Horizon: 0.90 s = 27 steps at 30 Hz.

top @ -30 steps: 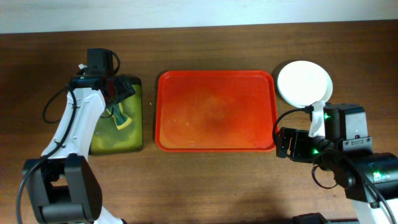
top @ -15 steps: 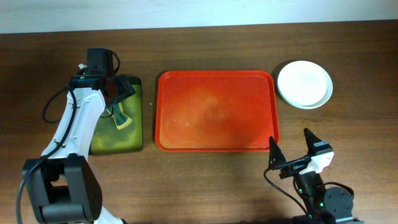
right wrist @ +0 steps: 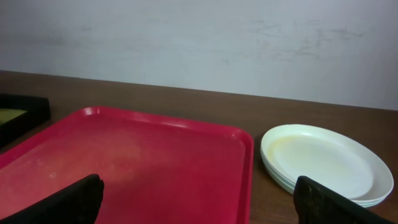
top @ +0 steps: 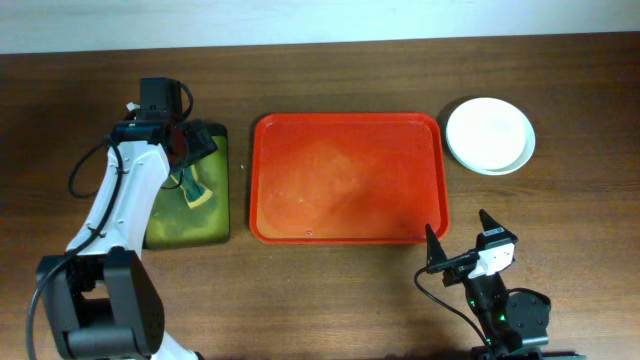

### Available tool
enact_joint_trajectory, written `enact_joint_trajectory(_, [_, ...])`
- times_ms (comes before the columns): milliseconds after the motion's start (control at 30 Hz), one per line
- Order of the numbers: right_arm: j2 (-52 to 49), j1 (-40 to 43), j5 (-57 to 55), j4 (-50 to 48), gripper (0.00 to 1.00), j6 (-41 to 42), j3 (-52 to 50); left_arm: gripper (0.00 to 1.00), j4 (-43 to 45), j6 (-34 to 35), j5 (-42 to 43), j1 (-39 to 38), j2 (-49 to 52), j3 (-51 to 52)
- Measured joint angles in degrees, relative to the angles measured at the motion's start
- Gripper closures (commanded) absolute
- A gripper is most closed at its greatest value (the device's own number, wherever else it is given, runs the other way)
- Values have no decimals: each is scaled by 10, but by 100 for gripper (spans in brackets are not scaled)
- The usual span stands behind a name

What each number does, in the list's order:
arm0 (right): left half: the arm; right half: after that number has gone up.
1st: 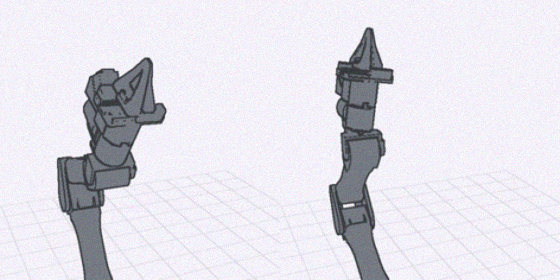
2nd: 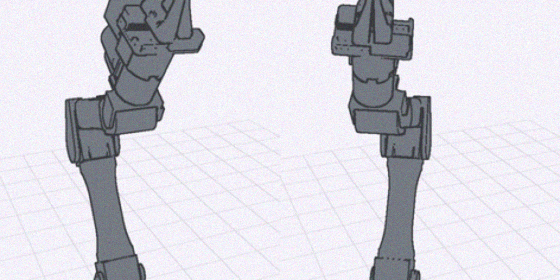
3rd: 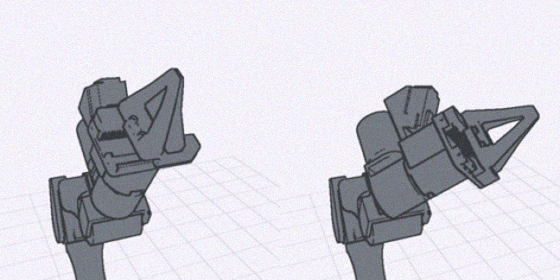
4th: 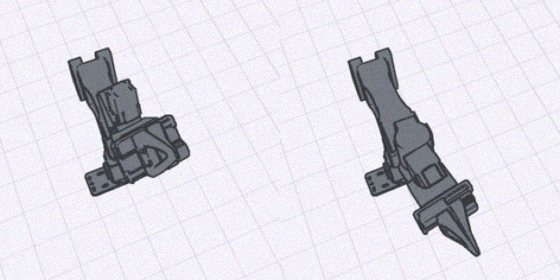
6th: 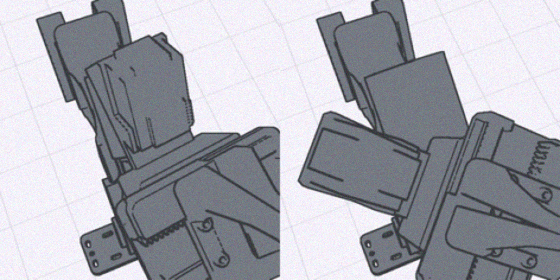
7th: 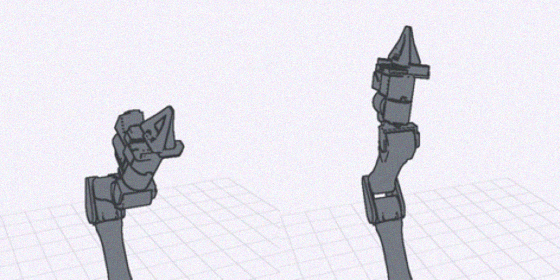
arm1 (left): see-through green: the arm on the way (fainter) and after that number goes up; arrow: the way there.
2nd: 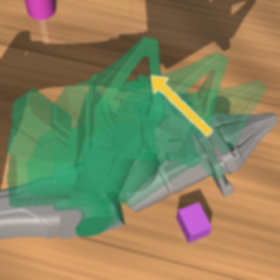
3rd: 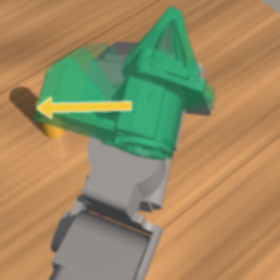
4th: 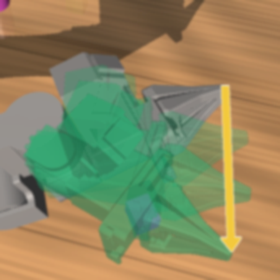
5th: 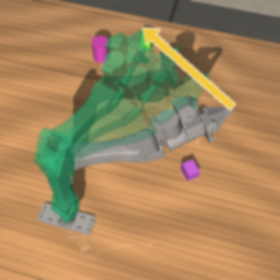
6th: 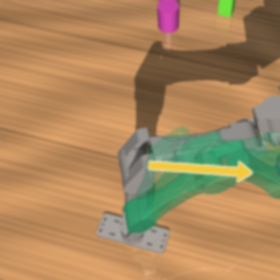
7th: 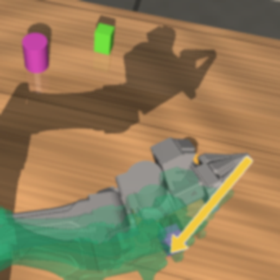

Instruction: Clean dirty plates on tray and stack at the side

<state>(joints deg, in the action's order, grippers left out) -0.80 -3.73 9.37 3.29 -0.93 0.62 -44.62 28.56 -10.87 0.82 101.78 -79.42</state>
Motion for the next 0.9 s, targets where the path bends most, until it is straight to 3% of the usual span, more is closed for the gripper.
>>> enact_joint_trajectory(667, [0,0,0,0,2,-6,0,1,0,-5,0,0,-1,0])
enact_joint_trajectory(767, [0,0,0,0,2,-6,0,1,9,-59,0,0,-39,16])
enact_joint_trajectory(900, [-2,0,0,0,2,-6,0,1,131,-186,40,0,-219,143])
